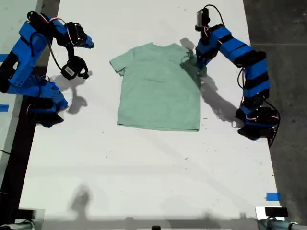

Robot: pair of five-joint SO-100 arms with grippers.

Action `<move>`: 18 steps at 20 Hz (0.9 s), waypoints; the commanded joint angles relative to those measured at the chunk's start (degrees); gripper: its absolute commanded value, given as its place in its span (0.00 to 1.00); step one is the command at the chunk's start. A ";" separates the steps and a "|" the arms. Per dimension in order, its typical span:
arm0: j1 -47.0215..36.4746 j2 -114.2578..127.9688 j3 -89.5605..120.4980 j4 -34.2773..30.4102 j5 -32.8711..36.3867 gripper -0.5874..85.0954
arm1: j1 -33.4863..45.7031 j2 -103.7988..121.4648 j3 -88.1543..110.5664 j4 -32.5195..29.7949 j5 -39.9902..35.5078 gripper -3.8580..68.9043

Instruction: Fold tshirt

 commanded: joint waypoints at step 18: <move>2.11 2.11 1.49 -3.69 -1.14 0.01 | -18.46 21.97 -12.39 7.91 10.28 0.04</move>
